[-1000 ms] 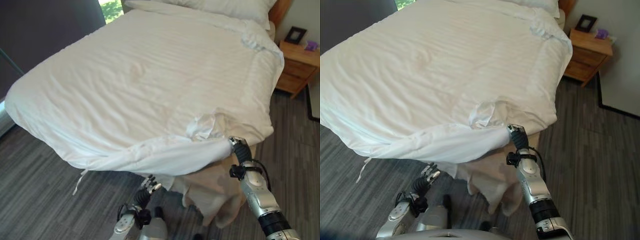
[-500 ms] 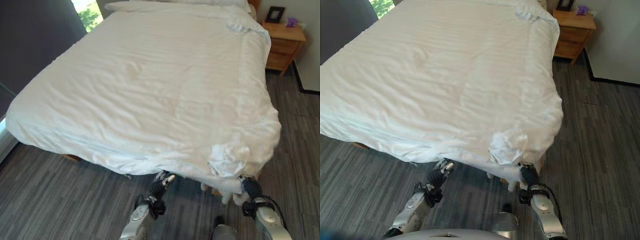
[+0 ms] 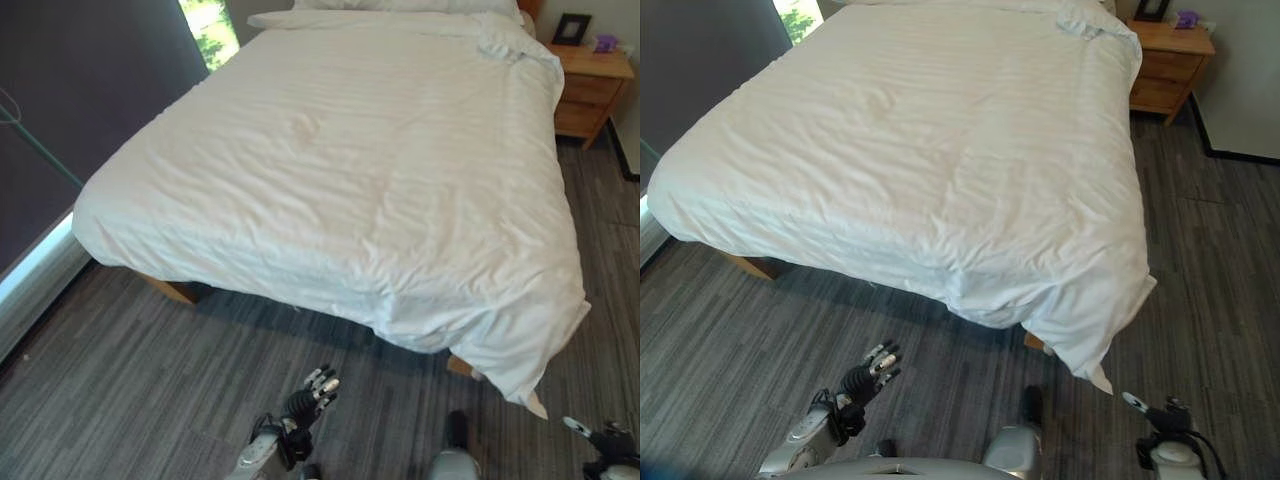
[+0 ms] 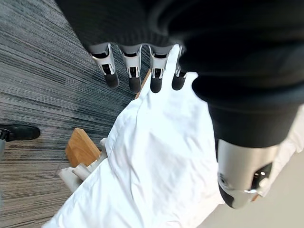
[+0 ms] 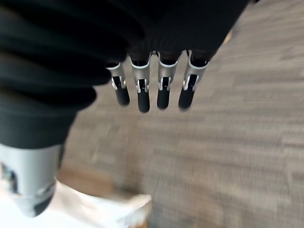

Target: Making the bed.

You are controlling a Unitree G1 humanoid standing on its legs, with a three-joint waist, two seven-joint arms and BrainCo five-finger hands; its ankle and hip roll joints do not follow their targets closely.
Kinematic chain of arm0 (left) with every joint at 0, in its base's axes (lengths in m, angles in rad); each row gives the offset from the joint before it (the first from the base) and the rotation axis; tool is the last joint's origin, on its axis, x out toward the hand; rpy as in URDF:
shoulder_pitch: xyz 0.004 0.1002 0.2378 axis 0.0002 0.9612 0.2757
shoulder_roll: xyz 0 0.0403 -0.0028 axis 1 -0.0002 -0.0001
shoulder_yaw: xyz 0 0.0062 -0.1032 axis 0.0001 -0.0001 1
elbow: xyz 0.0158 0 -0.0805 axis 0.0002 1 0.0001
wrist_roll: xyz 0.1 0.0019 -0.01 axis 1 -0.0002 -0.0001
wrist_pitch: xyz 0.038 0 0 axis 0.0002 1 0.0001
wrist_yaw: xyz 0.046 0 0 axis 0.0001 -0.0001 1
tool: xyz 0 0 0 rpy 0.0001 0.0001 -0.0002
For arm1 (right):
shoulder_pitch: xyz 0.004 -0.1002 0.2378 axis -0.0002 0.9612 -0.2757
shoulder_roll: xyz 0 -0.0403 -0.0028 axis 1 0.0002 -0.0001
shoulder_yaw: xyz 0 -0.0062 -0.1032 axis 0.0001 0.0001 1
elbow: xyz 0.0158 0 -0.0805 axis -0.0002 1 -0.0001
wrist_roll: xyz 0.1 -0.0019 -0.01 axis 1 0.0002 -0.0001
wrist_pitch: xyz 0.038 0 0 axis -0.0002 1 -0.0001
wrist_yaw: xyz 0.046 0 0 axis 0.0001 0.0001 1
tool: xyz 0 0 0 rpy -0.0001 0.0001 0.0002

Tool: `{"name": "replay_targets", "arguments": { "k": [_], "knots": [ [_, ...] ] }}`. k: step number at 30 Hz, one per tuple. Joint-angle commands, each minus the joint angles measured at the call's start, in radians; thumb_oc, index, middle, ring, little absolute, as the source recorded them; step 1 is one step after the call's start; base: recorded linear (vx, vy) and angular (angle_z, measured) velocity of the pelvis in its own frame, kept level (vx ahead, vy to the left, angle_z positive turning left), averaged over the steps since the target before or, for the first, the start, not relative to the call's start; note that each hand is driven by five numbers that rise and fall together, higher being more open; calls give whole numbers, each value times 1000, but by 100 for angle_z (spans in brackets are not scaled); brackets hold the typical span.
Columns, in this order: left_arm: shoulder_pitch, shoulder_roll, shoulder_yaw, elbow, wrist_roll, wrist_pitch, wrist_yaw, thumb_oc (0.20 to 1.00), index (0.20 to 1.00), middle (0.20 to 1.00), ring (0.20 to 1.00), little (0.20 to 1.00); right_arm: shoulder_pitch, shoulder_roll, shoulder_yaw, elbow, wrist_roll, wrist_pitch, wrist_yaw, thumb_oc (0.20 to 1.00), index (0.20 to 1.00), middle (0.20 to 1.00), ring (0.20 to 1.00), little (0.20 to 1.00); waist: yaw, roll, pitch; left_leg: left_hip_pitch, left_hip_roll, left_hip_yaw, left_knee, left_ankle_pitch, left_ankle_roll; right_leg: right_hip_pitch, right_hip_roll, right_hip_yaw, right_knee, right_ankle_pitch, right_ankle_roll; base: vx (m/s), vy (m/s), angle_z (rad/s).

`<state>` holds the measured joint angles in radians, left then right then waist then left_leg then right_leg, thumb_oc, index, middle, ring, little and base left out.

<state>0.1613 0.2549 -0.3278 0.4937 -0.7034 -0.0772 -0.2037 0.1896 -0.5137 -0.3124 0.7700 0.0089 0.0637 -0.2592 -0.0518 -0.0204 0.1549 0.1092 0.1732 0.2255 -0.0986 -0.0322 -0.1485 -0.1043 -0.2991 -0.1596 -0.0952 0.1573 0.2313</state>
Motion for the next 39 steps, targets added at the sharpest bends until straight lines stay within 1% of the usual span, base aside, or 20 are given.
{"name": "replay_targets", "arguments": {
  "k": [1,4,7,9,10,12,13,15,16,17,20,23,24,26,30,31,32,34,37,39],
  "knots": [
    [-15,-24,19,-34,-19,-33,-9,1000,1000,1000,1000,1000,-60,-97,-18,-131,8,-61,-59,1000,1000,1000,1000,1000,5,-33,-17,-24,-50,-37,11,25,59,96,21,-34,18,32,0,-10,17,-27],
    [-18,-28,18,-21,4,-32,-5,1000,1000,1000,1000,1000,-95,-82,-20,-316,-15,-80,-85,1000,1000,1000,1000,1000,11,-37,-17,-15,-61,-37,11,14,71,88,13,-41,38,35,4,-10,23,-15],
    [-25,-19,11,-33,34,-44,10,1000,1000,1000,1000,1000,-162,-66,12,-455,-6,-129,-87,1000,1000,1000,1000,1000,10,-35,5,3,-66,-51,11,7,81,48,9,-15,151,57,10,-11,12,4],
    [-26,-14,19,-47,28,-47,23,1000,1000,1000,1000,1000,-205,-42,39,-492,29,-156,-90,1000,1000,1000,1000,1000,11,-34,18,-1,-67,-52,11,20,83,12,11,0,199,79,18,-28,13,21],
    [-31,-9,29,-56,17,-47,34,1000,1000,1000,1000,1000,-282,13,98,-525,125,-197,-68,1000,1000,1000,1000,1000,19,-21,29,-1,-60,-52,11,15,84,-10,19,-9,219,59,14,21,13,20],
    [-40,3,31,-56,17,-45,37,1000,1000,1000,1000,1000,-336,44,146,-529,209,-225,-41,1000,1000,1000,1000,1000,17,-19,34,3,-63,-62,11,6,85,-41,66,-16,180,19,-15,165,-28,-4],
    [-46,14,34,-51,18,-41,35,1000,1000,1000,1000,1000,-395,36,197,-482,298,-228,5,1000,1000,1000,1000,1000,19,-27,36,12,-77,-84,11,0,83,-74,104,-2,94,21,-27,307,-102,2],
    [-60,21,40,-35,21,-47,40,1000,1000,1000,1000,1000,-467,54,251,-439,404,-247,25,1000,1000,1000,1000,1000,26,-19,35,25,-71,-104,11,-11,70,-104,115,-15,16,42,-26,307,-148,37],
    [-73,25,47,-30,27,-55,49,1000,1000,1000,1000,1000,-503,69,271,-412,450,-253,37,460,460,460,460,460,28,-14,35,29,-64,-110,11,-15,62,-127,114,-17,13,46,-20,255,-154,45],
    [-86,30,50,-26,27,-59,47,1000,1000,1000,1000,1000,-530,75,293,-388,493,-262,51,200,200,200,200,200,36,-15,31,32,-63,-120,11,-24,58,-132,111,-18,8,29,-20,259,-176,37],
    [-100,36,69,-13,36,-73,57,1000,1000,1000,1000,1000,-579,99,312,-345,590,-275,82,200,200,200,200,200,50,-18,18,44,-60,-129,11,-33,43,-123,99,-35,8,43,-26,221,-161,19],
    [-90,25,96,-15,2,-87,67,1000,1000,1000,1000,1000,-652,139,321,-294,749,-300,145,200,200,200,200,200,71,4,-3,52,-22,-144,11,-25,15,-92,93,-65,8,61,-33,231,-184,34],
    [-90,25,96,-15,2,-87,67,1000,1000,1000,1000,1000,-652,138,321,-293,750,-300,146,200,200,200,200,200,71,4,-3,52,-21,-144,11,-25,15,-91,93,-66,8,60,-33,255,-187,27],
    [-77,2,100,-11,-51,-82,51,1000,1000,1000,1000,1000,-691,204,302,-287,920,-335,203,200,200,200,200,200,100,42,-8,40,23,-158,11,11,-16,-68,105,-97,8,35,-47,226,-185,17],
    [-90,-18,57,14,-59,-82,35,1000,1000,1000,1000,1000,-754,227,258,-246,1036,-376,214,200,200,200,200,200,127,79,-8,-23,39,-198,11,113,-65,-73,103,-137,8,11,-69,104,-88,31],
    [-91,-18,56,15,-59,-82,34,1000,1000,1000,1000,1000,-756,225,257,-243,1038,-376,216,200,200,200,200,200,126,80,-10,-27,40,-201,11,114,-67,-75,104,-140,8,10,-70,62,-59,59],
    [-95,-25,32,15,-55,-88,17,1000,1000,1000,1000,1000,-796,181,266,-147,1004,-358,210,200,200,200,200,200,136,98,-6,-65,41,-215,11,157,-85,-89,99,-156,8,0,-74,43,-52,58],
    [-108,-31,5,10,-47,-95,9,1000,1000,1000,1000,1000,-839,116,284,2,966,-321,212,200,200,200,200,200,148,117,2,-107,41,-218,11,189,-98,-114,91,-161,8,-7,-71,26,-21,55],
    [-124,-36,-24,10,-24,-102,-8,1000,1000,1000,1000,1000,-868,19,314,162,827,-257,212,200,200,200,200,200,158,139,13,-163,42,-214,11,227,-112,-155,87,-166,8,-16,-68,-19,-5,26],
    [-131,-43,-30,10,-16,-102,-17,1000,1000,1000,1000,1000,-836,-18,294,187,811,-243,220,200,200,200,200,200,152,152,24,-181,48,-206,11,234,-113,-169,91,-165,8,-29,-67,3,-3,5]
  ]
}}
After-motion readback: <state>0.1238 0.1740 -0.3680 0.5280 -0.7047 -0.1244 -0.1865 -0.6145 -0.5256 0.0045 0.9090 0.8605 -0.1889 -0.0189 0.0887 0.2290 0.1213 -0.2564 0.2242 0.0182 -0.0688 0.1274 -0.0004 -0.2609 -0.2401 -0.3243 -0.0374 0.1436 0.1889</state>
